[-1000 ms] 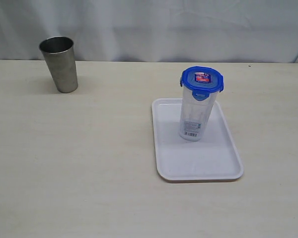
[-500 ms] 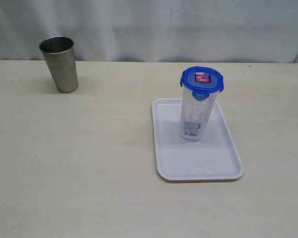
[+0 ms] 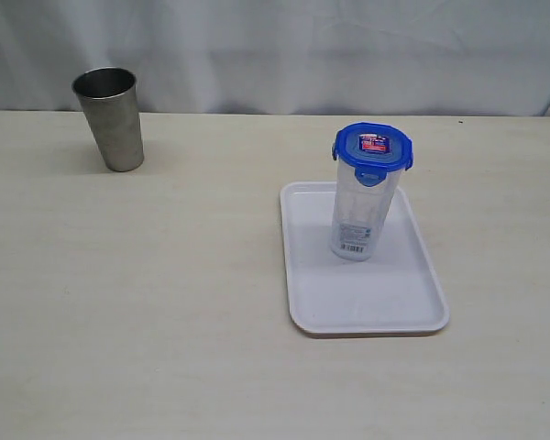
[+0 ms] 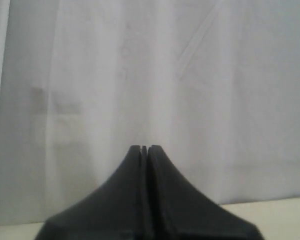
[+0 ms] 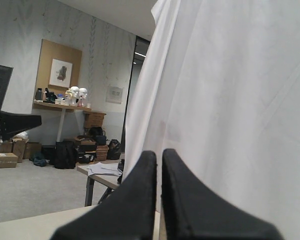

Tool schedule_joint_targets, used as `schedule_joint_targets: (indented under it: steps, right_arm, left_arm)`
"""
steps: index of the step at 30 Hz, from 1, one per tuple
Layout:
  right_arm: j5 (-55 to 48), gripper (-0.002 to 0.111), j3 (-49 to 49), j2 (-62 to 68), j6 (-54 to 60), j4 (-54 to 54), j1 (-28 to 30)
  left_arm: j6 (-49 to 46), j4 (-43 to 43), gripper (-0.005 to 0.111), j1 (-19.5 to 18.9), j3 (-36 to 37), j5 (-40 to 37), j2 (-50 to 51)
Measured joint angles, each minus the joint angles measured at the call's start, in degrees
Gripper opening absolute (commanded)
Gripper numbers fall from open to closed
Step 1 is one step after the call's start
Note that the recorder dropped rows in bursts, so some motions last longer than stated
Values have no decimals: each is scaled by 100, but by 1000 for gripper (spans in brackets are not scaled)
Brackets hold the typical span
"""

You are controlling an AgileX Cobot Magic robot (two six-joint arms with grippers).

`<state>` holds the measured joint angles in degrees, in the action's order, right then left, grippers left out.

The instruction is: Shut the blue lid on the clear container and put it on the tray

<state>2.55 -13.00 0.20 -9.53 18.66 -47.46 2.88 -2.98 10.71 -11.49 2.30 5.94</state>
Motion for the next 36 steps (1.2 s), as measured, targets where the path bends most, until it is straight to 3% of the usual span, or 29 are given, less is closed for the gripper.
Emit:
schedule_joint_targets:
  steps: [5, 14, 16, 21, 36]
  right_arm:
    - [0, 4, 0, 0, 0, 0, 0]
    - [0, 4, 0, 0, 0, 0, 0]
    - [0, 4, 0, 0, 0, 0, 0]
    - [0, 4, 0, 0, 0, 0, 0]
    - [0, 4, 0, 0, 0, 0, 0]
  left_arm:
    - [-769, 298, 0, -38, 302, -271, -495]
    - [-878, 563, 0, -1280, 534, -1037, -578]
    - [-878, 602, 0, -1387, 602, -1046, -578]
    - [-878, 602, 0, -1401, 1120, -982, -578]
    - [-878, 528, 0, -1401, 1131, -1211, -578]
